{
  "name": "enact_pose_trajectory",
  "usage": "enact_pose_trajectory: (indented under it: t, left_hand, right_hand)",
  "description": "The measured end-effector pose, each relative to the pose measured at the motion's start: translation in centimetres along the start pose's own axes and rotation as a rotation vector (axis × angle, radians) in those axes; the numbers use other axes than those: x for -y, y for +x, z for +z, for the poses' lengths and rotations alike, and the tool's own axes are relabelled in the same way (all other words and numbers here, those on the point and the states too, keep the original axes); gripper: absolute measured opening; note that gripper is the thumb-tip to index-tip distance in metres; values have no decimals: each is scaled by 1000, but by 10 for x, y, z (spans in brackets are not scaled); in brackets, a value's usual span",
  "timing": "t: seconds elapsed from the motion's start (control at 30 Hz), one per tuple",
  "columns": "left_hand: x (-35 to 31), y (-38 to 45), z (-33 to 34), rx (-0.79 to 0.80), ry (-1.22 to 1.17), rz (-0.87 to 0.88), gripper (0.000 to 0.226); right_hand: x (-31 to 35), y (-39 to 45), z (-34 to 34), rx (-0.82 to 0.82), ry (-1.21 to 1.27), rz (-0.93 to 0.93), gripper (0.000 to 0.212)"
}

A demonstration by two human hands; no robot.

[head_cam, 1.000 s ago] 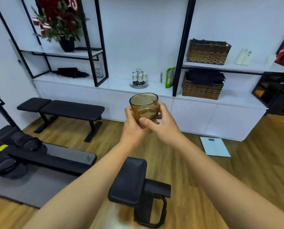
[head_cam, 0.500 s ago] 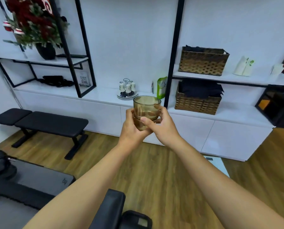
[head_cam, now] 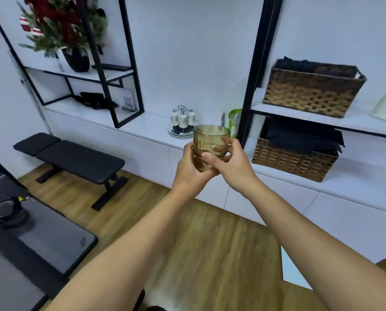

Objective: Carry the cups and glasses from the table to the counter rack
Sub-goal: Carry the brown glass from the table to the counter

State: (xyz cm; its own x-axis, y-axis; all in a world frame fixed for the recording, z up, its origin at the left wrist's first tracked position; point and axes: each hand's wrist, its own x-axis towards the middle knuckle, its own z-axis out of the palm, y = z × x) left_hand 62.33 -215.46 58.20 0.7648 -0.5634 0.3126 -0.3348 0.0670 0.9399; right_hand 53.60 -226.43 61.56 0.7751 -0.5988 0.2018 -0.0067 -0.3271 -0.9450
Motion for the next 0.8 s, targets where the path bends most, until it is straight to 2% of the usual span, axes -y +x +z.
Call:
enact_pose_trajectory:
  t: [0.13,0.27,0.4,0.47,0.57,0.7,0.8]
  left_hand:
    - [30,54,7,-23,33,-25,72]
    - [63,117,4,44,90,-62,64]
    - [98,200,-12,101,125,-101,62]
    - [115,244,-25,88,129,-118,71]
    - [138,303,-44,50,134,-120,83]
    - [165,368,-64,-91,165,-164,67]
    - [184,417,-79,-103,191,-179,61]
  right_hand:
    - [-23,60,4,39,-33,-1,75]
    - [-48,133,19,61,-59,23,78]
    - [-72,224,49,96,14,94,60]
    - [-78,271,69,110,59,121,43]
    - [-83,333,94,121,127,133,34]
    - [-86,403,118,167,166,178,31]
    - [-93,455,133,205,90,223,43]
